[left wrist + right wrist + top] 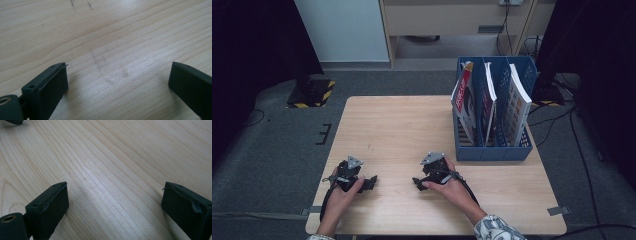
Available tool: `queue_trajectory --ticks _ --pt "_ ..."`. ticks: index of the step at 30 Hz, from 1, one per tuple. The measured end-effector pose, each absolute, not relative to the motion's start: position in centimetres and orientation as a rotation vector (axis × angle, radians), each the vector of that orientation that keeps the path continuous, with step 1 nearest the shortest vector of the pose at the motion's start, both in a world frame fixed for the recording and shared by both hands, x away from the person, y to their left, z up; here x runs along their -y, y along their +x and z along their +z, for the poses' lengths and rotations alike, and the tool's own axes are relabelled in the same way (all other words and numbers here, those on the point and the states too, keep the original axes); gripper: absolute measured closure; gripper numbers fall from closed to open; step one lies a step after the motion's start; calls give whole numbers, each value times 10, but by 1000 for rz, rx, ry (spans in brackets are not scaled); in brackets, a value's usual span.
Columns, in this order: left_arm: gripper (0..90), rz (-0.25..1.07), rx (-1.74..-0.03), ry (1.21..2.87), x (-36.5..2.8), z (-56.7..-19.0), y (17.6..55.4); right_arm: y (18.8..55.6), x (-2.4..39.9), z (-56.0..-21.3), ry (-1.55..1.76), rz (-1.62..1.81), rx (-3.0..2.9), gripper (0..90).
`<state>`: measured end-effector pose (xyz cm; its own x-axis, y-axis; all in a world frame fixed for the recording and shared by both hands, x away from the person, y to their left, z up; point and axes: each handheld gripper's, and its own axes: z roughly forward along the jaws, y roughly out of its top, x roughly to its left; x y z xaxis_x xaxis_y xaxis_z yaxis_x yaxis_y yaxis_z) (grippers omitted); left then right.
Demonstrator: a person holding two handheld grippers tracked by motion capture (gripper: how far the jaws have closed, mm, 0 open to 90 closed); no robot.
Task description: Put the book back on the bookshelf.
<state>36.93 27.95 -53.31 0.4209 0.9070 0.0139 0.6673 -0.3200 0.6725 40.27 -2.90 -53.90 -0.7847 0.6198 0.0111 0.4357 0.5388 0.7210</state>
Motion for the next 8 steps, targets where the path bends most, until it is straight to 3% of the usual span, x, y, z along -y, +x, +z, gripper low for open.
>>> queue_trajectory --ticks 8 --pt "0 528 -1294 2067 -282 -537 369 402 29 -539 900 1080 -2529 67"
